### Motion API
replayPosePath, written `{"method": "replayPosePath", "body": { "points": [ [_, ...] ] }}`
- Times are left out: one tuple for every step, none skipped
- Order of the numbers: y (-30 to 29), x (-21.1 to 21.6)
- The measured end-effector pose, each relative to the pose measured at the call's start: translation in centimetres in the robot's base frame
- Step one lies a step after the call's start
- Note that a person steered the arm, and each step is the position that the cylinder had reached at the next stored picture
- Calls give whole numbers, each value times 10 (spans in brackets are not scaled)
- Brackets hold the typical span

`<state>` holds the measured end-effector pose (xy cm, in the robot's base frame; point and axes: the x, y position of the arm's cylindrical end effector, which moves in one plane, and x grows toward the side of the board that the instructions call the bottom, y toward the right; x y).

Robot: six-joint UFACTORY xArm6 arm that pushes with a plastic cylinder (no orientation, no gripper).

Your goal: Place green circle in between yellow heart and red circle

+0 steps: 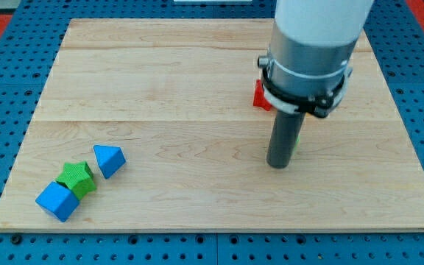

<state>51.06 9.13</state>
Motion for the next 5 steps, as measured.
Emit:
{"method": "replayPosePath", "body": {
  "points": [
    [19, -36],
    [35, -64],
    [56, -101],
    [57, -134],
    [51, -123]
  ]
}}
